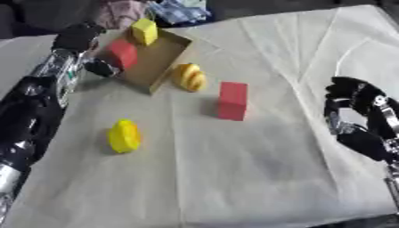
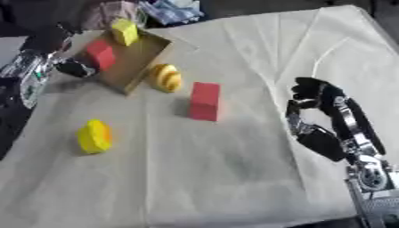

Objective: Pick up objects on the table and place them in the box.

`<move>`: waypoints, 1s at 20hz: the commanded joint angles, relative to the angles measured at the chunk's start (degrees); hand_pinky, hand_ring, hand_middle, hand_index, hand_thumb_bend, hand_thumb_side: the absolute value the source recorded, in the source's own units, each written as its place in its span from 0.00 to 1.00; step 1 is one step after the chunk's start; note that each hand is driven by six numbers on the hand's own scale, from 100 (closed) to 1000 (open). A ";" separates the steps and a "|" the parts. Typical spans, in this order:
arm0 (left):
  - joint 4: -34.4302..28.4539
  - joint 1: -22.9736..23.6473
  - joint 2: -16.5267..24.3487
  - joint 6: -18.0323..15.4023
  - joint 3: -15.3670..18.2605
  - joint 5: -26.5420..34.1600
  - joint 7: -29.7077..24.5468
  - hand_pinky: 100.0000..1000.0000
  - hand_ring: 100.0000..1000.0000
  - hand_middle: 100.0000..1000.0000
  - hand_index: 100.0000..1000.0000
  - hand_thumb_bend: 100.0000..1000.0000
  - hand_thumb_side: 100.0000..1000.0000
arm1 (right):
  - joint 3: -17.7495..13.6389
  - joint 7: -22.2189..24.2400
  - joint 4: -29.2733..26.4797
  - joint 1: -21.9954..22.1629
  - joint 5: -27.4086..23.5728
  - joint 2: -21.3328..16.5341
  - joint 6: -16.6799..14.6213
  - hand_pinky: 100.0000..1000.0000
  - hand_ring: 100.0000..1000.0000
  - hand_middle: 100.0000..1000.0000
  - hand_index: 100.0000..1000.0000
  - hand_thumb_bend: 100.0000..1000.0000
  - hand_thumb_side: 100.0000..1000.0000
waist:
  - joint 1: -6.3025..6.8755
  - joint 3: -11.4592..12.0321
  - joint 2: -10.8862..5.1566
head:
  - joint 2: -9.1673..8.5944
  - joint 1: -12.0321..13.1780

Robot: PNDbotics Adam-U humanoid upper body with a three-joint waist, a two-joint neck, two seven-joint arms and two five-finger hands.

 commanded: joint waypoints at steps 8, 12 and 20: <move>-28.33 3.90 12.73 -9.88 -5.17 18.82 -13.06 0.71 0.62 0.65 0.73 0.47 0.27 | -1.45 -1.23 -0.62 -0.96 0.29 -0.52 0.19 0.66 0.70 0.67 0.81 0.00 0.20 | 0.06 1.53 0.05 | -0.43 -1.52; -40.73 8.65 17.35 -12.73 -8.88 28.66 -23.77 0.72 0.64 0.66 0.75 0.45 0.26 | -1.62 -1.59 -0.66 -1.20 0.48 -0.59 0.31 0.66 0.70 0.67 0.81 0.00 0.20 | 0.31 1.75 0.08 | -0.63 -1.91; -48.30 13.51 21.80 -13.30 -15.67 37.45 -41.96 0.72 0.65 0.67 0.75 0.39 0.20 | -1.68 -1.63 -0.71 -1.36 0.60 -0.73 0.34 0.66 0.70 0.67 0.81 0.00 0.20 | 0.62 1.60 0.05 | -0.72 -1.84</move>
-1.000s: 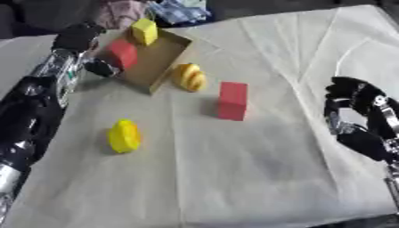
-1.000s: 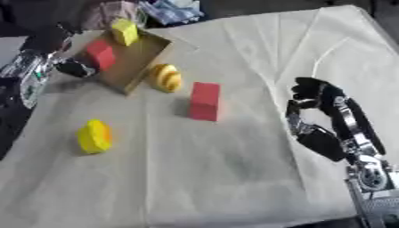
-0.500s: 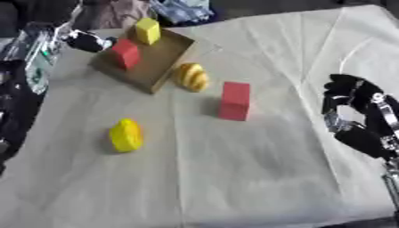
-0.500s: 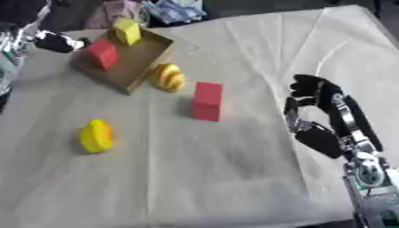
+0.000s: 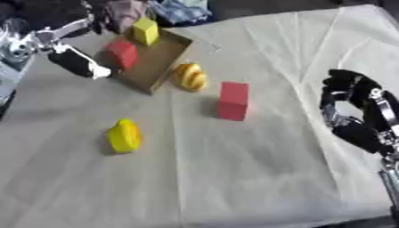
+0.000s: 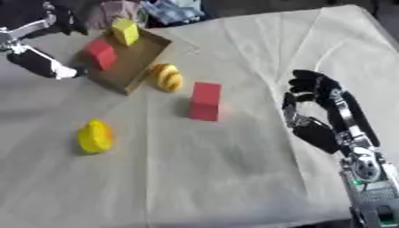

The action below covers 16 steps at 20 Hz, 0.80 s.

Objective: Pick up objects on the table and place them in the box.

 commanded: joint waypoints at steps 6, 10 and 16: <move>1.27 0.97 2.73 -0.86 -4.56 0.07 -9.81 0.72 0.65 0.68 0.76 0.38 0.17 | -0.40 -0.08 -0.70 -0.63 0.25 -0.80 -0.15 0.66 0.70 0.67 0.81 0.00 0.20 | 0.69 0.06 -0.16 | -0.55 -0.04; 3.11 1.44 1.71 -1.84 -5.83 0.79 -11.28 0.72 0.66 0.70 0.78 0.40 0.18 | -0.40 -0.06 -0.71 -0.65 0.25 -0.76 -0.16 0.66 0.70 0.67 0.81 0.00 0.20 | 0.62 0.08 -0.13 | -0.64 -0.11; 4.78 1.79 0.07 -3.03 -7.32 1.07 -12.58 0.72 0.67 0.72 0.81 0.41 0.18 | -0.39 -0.01 -0.70 -0.62 0.23 -0.73 -0.18 0.66 0.70 0.67 0.81 0.00 0.20 | 0.58 0.17 -0.09 | -0.69 -0.26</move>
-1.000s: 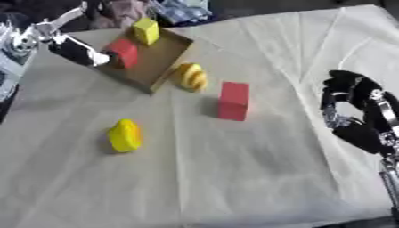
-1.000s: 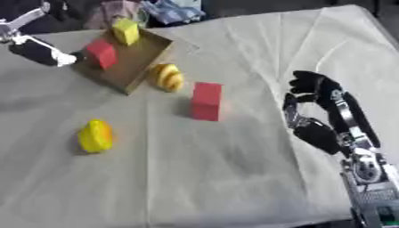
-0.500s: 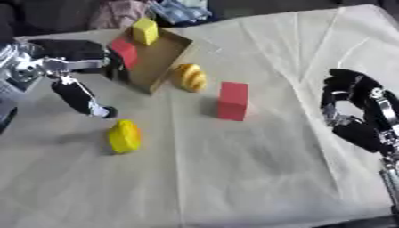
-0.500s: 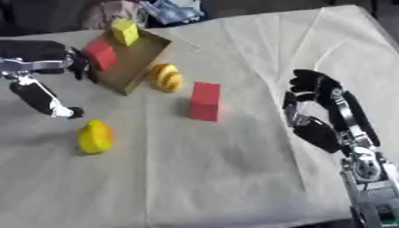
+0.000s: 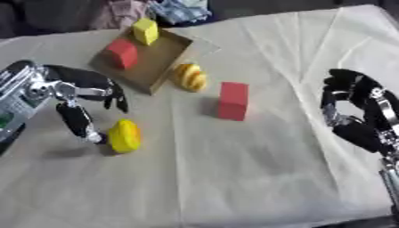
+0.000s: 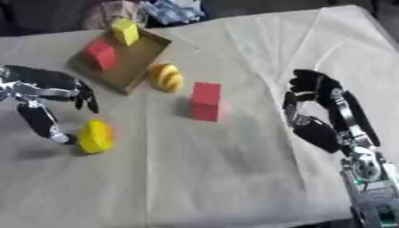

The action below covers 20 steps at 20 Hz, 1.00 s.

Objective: Pick up objects on the table and place them in the box.

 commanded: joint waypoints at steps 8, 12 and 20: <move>-0.47 -0.38 -1.03 0.13 -0.15 1.95 6.27 0.60 0.48 0.49 0.56 0.07 0.00 | -0.34 -0.02 -0.66 -0.55 0.22 -0.68 -0.16 0.66 0.70 0.67 0.81 0.00 0.21 | 0.46 0.22 -0.06 | -0.71 -0.30; -1.99 -1.30 -0.72 2.00 2.44 2.59 10.95 0.60 0.47 0.48 0.55 0.10 0.00 | -0.38 -0.11 -0.66 -0.51 0.18 -0.66 -0.12 0.66 0.70 0.67 0.81 0.00 0.21 | 0.31 0.36 -0.09 | -0.84 -0.54; 11.06 -10.37 -6.68 5.29 6.92 -8.95 17.88 0.62 0.51 0.52 0.58 0.23 0.04 | 0.02 0.28 -0.50 -0.18 -0.05 -0.51 -0.22 0.66 0.70 0.67 0.81 0.00 0.21 | 0.07 0.26 -0.52 | -0.47 -0.26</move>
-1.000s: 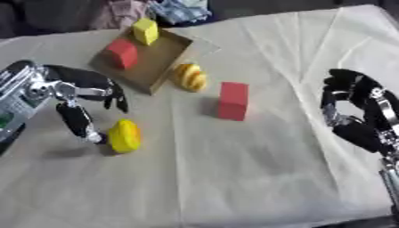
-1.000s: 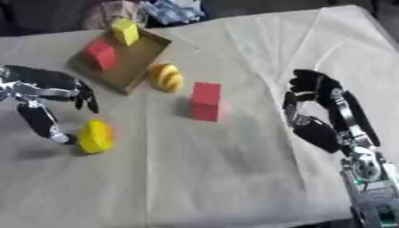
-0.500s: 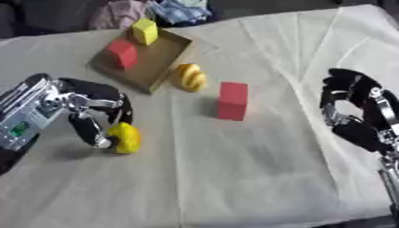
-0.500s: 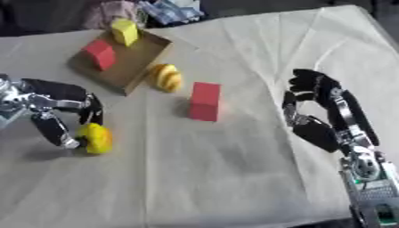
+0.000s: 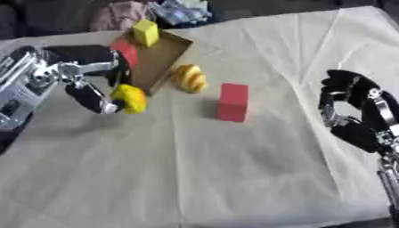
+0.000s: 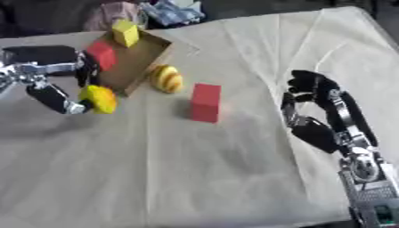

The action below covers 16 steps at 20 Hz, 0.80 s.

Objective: Pick up objects on the table and place them in the box.

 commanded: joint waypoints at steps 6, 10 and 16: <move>22.23 -6.78 -9.84 2.57 7.14 -17.13 12.77 0.64 0.55 0.55 0.62 0.32 0.09 | 0.44 0.59 -0.45 -0.30 -0.30 -0.36 -0.28 0.66 0.70 0.67 0.81 0.00 0.21 | -0.15 -1.30 -0.50 | -0.15 0.25; 28.10 -8.05 -12.46 6.05 10.13 -22.25 19.40 0.65 0.58 0.59 0.66 0.39 0.14 | 0.66 0.82 -0.38 -0.23 -0.44 -0.30 -0.31 0.66 0.70 0.67 0.81 0.00 0.21 | -0.28 -1.87 -0.57 | 0.07 0.56; 32.18 -8.38 -13.79 11.76 12.81 -25.33 26.81 0.73 0.72 0.78 0.85 0.60 0.38 | 0.89 1.14 -0.35 -0.25 -0.56 -0.19 -0.40 0.66 0.70 0.67 0.81 0.00 0.22 | -0.39 -2.14 -0.67 | 0.01 0.82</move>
